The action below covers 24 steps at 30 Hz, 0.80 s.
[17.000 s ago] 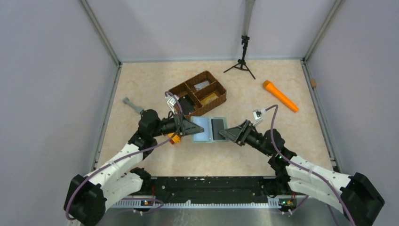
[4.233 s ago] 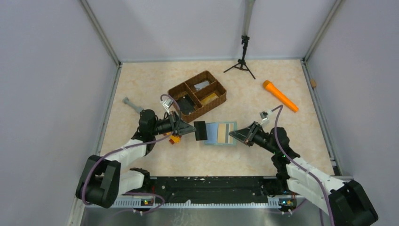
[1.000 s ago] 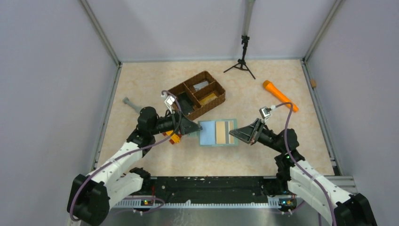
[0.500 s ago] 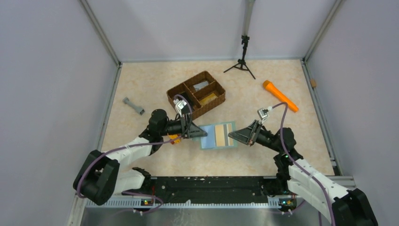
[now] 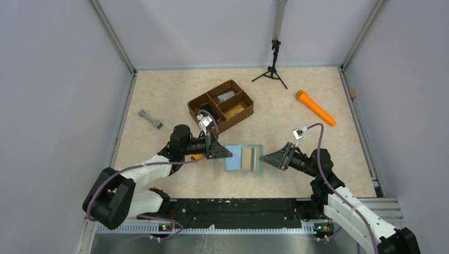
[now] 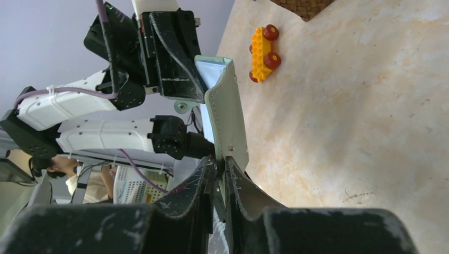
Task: Take the credit cards out of the card holder
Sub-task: Remove the credit card from the card holder.
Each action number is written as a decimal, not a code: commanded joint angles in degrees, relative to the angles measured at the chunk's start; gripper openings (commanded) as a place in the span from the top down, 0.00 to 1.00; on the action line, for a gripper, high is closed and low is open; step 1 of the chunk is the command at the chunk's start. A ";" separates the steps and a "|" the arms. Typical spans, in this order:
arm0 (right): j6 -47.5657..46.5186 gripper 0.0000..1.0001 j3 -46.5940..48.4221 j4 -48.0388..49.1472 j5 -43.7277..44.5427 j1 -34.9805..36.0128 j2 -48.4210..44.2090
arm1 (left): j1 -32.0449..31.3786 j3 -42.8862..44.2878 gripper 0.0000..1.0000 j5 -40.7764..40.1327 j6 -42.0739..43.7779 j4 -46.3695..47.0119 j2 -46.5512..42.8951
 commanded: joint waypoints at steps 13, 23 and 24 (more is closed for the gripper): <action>-4.12 0.81 1.24 -1.85 -1.77 -0.27 2.76 | -1.18 -2.52 1.00 0.26 -2.51 7.70 -3.01; -7.17 0.90 3.05 -2.54 -3.67 -0.25 5.65 | -1.50 -1.78 1.00 0.45 -3.75 7.95 -3.23; -7.83 0.92 3.45 -3.22 -3.72 -0.27 5.77 | -1.45 -1.49 1.00 0.21 -3.51 6.94 -3.19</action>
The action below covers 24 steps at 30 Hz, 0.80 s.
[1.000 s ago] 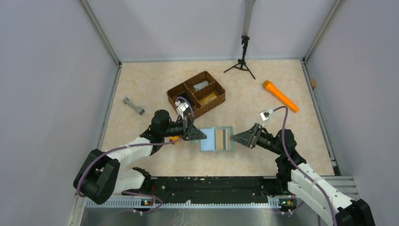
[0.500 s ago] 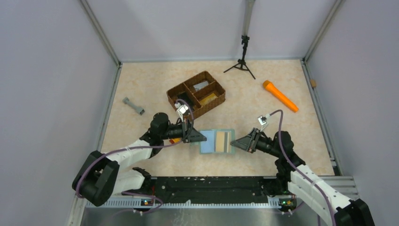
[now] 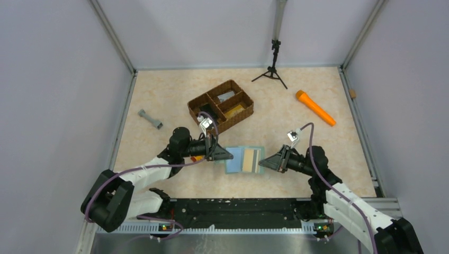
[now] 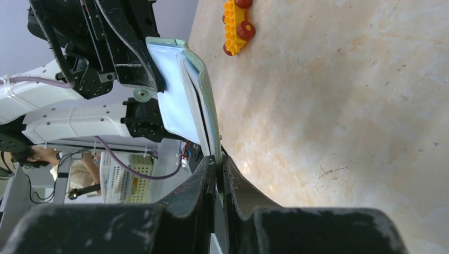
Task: Take the credit cards out of the card holder
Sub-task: Remove the credit card from the card holder.
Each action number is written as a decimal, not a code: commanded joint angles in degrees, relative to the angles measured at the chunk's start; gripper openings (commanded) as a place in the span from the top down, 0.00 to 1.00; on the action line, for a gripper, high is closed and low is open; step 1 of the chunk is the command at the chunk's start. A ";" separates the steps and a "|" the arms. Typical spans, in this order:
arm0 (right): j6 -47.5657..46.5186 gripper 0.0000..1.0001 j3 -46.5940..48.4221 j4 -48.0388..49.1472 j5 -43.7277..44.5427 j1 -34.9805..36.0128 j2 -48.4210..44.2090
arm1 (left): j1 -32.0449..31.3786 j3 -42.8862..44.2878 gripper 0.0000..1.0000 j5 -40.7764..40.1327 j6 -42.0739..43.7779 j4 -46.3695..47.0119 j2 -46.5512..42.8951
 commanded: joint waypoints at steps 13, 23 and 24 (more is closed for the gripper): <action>-4.66 0.92 6.01 0.59 -4.13 -0.17 3.08 | -3.05 3.66 1.00 -0.53 -0.36 3.68 3.19; -4.13 0.86 5.64 2.74 -4.70 0.26 6.50 | -5.77 5.97 1.00 -1.65 0.35 1.91 2.80; -3.66 0.87 5.62 3.75 -4.93 0.46 6.98 | -5.97 6.11 1.00 -1.68 0.42 1.82 2.97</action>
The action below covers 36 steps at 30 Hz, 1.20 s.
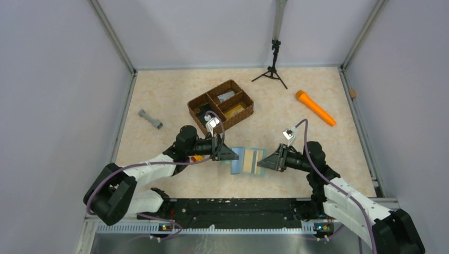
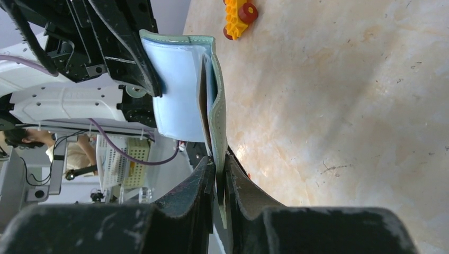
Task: Take the credit cards out of the card holder
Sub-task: Remove the credit card from the card holder.
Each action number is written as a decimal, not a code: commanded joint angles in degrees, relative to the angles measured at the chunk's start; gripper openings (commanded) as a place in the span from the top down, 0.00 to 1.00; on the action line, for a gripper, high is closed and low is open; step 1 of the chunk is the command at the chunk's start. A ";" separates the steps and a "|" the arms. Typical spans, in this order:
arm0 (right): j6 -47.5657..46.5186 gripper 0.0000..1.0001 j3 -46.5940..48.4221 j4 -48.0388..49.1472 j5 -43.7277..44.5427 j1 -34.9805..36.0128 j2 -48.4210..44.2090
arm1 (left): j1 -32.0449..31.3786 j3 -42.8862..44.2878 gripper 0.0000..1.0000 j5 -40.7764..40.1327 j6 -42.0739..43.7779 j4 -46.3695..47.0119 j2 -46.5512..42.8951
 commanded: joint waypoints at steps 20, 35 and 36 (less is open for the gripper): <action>6.20 1.00 4.80 12.34 2.30 5.77 5.50 | -3.21 5.57 0.91 -3.60 3.68 -1.94 4.42; 4.18 1.00 9.19 -2.43 5.85 5.77 1.92 | 1.26 -2.82 0.19 -5.19 0.07 2.27 -2.10; 3.48 1.00 10.13 -4.84 6.41 5.77 1.80 | 1.23 -2.86 0.17 -5.18 0.42 1.95 -2.61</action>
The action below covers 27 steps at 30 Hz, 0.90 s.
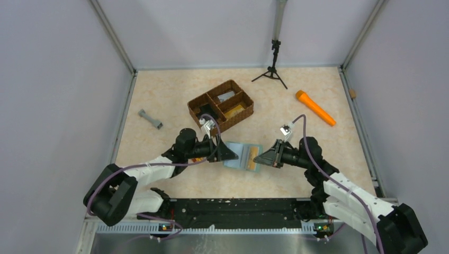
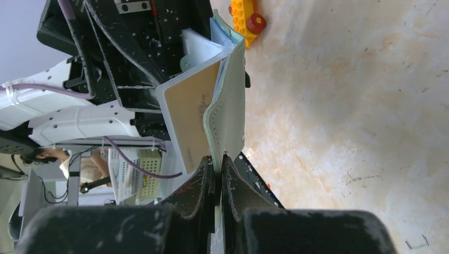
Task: Take the credit cards out of the card holder
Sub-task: Remove the credit card from the card holder.
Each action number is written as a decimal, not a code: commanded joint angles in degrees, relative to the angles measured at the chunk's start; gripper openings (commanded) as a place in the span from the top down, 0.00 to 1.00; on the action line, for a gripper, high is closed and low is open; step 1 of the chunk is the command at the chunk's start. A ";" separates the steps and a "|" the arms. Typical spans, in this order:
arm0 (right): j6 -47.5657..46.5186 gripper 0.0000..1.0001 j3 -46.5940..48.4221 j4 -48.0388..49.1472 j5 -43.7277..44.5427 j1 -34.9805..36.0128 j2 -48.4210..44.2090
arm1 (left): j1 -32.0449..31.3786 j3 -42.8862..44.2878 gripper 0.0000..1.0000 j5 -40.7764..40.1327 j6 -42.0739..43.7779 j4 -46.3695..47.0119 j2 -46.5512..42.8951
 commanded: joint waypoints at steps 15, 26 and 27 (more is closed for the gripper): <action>-5.10 1.00 10.68 -10.22 7.84 2.61 8.55 | -2.39 2.42 0.04 10.17 -7.46 27.03 11.55; -5.50 1.00 12.33 -7.78 10.10 3.12 15.87 | -7.28 13.06 0.07 -3.85 12.34 -8.40 10.14; -5.24 1.00 12.27 -6.98 9.71 3.14 16.10 | -7.31 13.81 0.09 -5.25 13.36 -10.77 10.37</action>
